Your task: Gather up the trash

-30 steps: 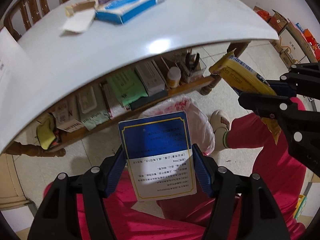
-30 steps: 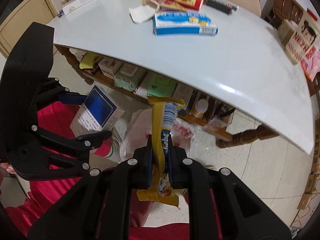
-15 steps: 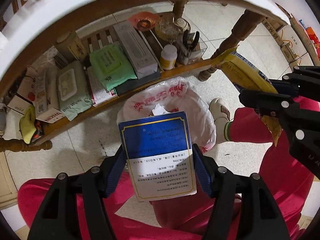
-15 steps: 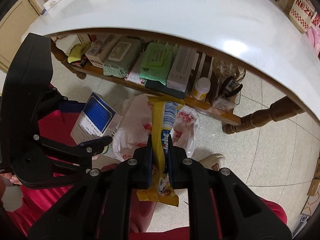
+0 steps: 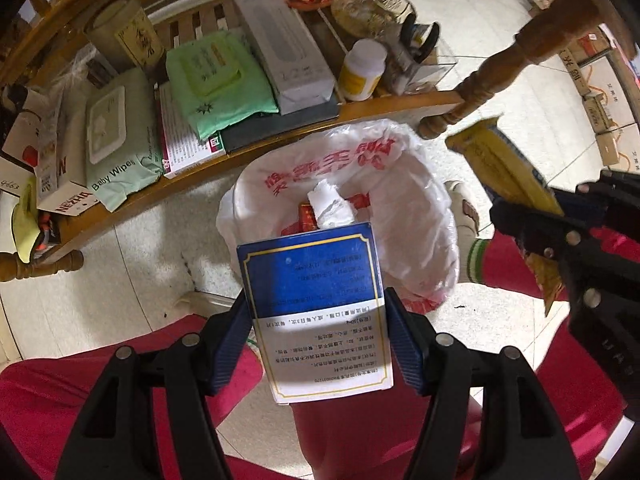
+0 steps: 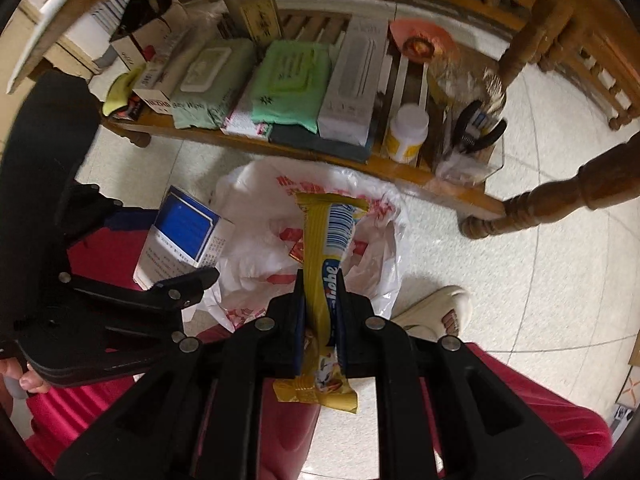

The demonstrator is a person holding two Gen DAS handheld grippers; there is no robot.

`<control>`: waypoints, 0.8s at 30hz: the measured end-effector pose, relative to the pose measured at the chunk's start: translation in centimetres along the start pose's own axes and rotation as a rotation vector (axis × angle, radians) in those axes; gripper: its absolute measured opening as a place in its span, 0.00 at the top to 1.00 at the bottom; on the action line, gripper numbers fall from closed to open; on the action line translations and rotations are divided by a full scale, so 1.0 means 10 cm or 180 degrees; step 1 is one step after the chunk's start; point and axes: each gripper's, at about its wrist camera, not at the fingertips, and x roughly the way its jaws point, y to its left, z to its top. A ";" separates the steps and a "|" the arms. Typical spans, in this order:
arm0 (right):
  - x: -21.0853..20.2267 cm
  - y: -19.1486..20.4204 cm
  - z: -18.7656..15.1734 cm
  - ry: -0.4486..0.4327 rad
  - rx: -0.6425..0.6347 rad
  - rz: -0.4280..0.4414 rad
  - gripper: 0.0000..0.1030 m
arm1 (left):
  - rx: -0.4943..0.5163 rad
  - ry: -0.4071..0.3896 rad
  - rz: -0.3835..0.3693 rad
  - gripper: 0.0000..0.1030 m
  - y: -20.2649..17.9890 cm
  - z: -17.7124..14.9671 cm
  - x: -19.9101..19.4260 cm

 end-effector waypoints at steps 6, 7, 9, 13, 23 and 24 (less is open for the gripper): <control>0.29 -0.02 0.01 0.0129 0.0080 0.0002 0.88 | -0.0128 0.0149 -0.0003 0.39 0.06 0.07 0.25; 0.35 -0.02 0.01 0.0159 0.0105 0.0023 0.88 | -0.0143 0.0168 0.0000 0.39 0.07 0.07 0.29; 0.45 -0.04 0.00 0.0215 0.0155 0.0045 0.88 | -0.0180 0.0209 -0.0025 0.39 0.09 0.08 0.36; 0.62 -0.08 -0.01 0.0292 0.0213 0.0074 0.88 | -0.0217 0.0288 -0.0034 0.39 0.15 0.09 0.49; 0.94 -0.17 -0.02 0.0481 0.0331 0.0122 0.88 | -0.0304 0.0495 -0.0109 0.39 0.18 0.18 0.82; 0.96 -0.18 -0.01 0.0494 0.0348 0.0133 0.88 | -0.0302 0.0502 -0.0101 0.39 0.17 0.18 0.83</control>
